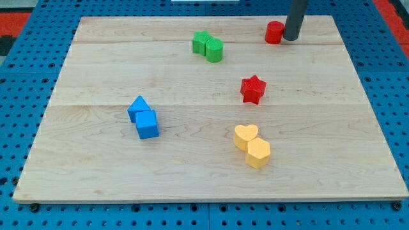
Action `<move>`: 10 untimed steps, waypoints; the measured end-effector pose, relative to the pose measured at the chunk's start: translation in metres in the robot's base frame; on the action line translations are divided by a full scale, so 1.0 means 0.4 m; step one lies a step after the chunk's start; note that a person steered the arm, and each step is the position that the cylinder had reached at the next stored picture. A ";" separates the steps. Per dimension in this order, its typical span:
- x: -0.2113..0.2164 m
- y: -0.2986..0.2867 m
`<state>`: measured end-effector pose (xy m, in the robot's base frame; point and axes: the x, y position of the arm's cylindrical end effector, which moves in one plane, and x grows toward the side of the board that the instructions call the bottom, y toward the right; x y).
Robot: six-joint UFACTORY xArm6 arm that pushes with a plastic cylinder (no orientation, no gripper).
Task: Place the green circle parallel to the left of the red circle
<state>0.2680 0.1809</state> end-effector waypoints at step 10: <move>0.055 -0.282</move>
<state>0.2898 0.0681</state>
